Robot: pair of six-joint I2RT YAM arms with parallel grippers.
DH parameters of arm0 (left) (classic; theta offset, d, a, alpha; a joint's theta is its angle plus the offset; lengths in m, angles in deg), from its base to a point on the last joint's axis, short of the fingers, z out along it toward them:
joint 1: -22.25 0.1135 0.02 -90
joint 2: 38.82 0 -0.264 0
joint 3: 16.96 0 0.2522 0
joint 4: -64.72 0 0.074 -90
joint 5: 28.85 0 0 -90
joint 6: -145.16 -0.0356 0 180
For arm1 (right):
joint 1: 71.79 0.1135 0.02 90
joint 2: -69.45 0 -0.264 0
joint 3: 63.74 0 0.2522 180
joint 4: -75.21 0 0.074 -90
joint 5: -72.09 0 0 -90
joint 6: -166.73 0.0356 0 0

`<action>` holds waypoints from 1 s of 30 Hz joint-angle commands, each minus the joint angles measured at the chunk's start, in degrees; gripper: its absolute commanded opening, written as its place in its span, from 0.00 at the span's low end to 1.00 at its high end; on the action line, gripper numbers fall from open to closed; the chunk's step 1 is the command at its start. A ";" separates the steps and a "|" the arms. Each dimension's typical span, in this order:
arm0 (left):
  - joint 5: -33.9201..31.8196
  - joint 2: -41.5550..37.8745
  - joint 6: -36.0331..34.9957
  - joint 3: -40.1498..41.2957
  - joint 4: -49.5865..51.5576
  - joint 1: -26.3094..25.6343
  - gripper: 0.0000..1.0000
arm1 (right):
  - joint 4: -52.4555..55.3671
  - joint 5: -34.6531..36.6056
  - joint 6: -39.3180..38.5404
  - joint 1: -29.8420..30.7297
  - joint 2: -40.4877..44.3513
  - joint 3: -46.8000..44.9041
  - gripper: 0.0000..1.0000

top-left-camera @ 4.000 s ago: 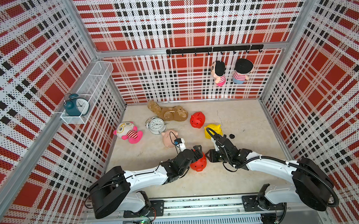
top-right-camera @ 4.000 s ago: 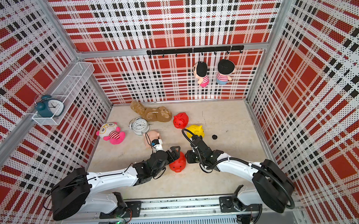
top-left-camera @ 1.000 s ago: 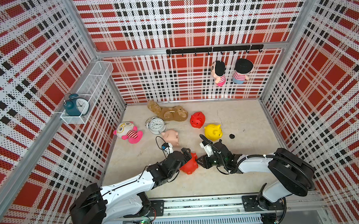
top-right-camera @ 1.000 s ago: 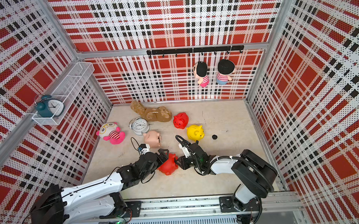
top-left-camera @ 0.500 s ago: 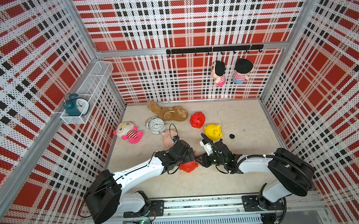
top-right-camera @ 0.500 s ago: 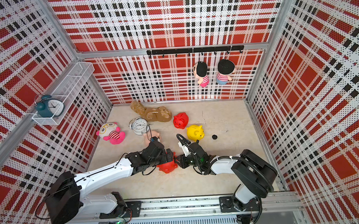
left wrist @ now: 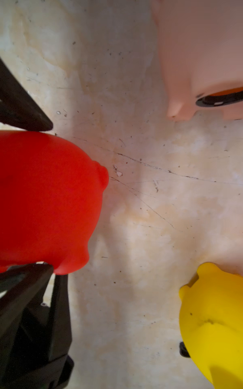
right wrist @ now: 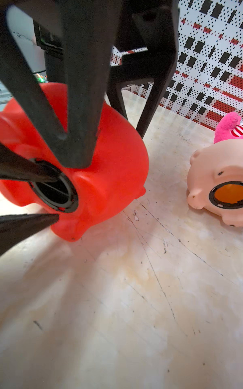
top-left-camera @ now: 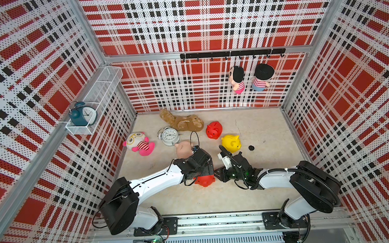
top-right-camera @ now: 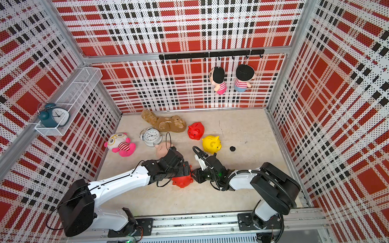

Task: Open piggy banks
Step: Adjust the piggy bank at the center of the board.

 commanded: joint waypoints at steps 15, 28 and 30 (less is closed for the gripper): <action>5.97 2.55 -2.24 0.68 3.99 1.18 1.00 | -5.85 -1.84 -0.10 2.04 -0.30 -1.17 0.29; 9.43 -0.87 -14.49 5.59 3.40 7.03 0.97 | -2.22 -4.42 -4.84 -1.29 6.66 -4.31 0.27; 9.79 -0.32 -15.97 5.78 3.42 6.94 0.97 | -3.82 -5.83 -4.91 -1.30 5.65 -3.97 0.25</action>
